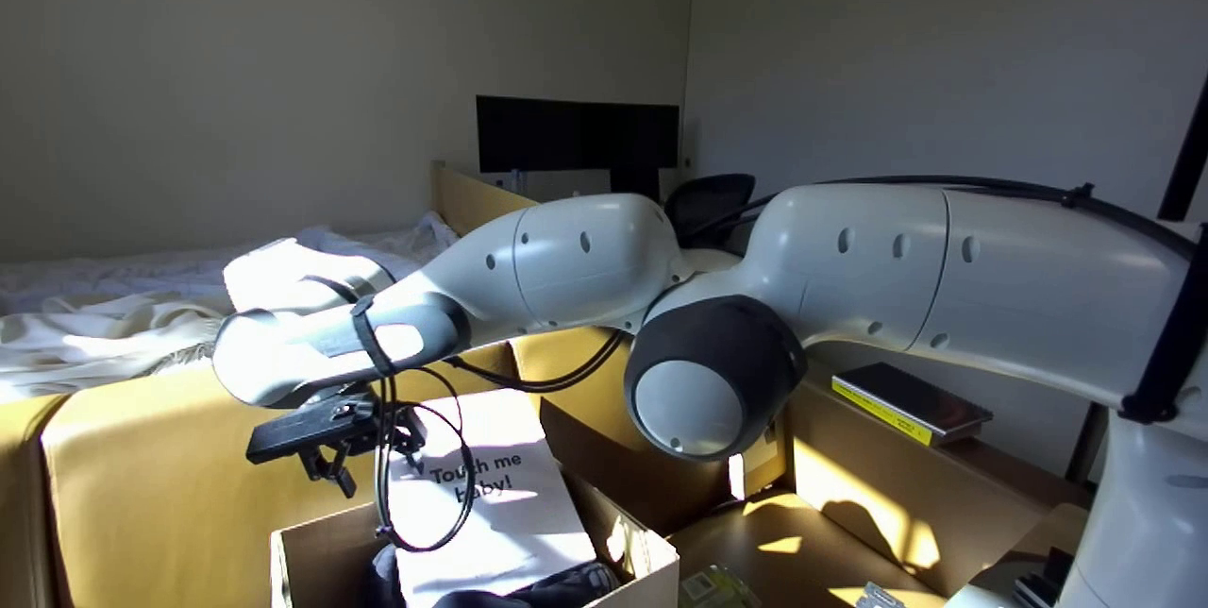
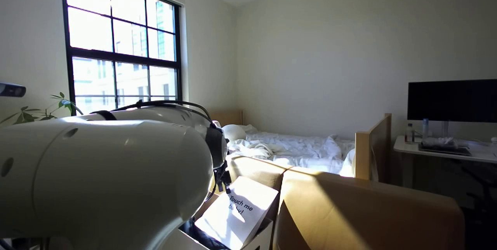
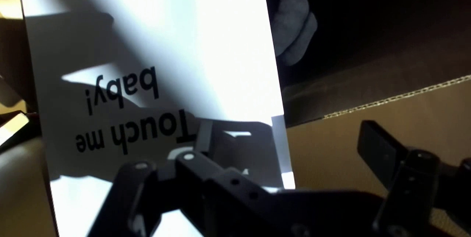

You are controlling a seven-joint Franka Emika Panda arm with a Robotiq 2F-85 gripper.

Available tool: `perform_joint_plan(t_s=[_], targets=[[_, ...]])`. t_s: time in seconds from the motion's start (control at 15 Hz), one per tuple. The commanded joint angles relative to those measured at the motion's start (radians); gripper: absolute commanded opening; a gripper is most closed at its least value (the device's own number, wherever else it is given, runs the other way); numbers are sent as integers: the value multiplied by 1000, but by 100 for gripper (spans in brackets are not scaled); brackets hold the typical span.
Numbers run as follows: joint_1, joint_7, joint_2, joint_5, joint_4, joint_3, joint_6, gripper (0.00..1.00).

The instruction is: Remove the white bag from the box

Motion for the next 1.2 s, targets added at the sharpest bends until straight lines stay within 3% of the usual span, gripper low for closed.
perform_joint_plan(t_s=[0.0,0.2,0.47,0.53,0.73,0.8,0.87,1.13], targets=[[-3,61,4,17,-59,6,1,100],[0,141,9,6,-45,-11,-97,100],[8,235,9,-4,18,-29,-309,100],[11,253,-39,0,-61,-30,-307,100],[3,274,-4,8,25,-18,-378,100],[0,276,-16,14,2,-13,-370,75],[-8,273,-18,28,-1,-1,-391,74],[-32,258,-16,84,4,45,-387,46]])
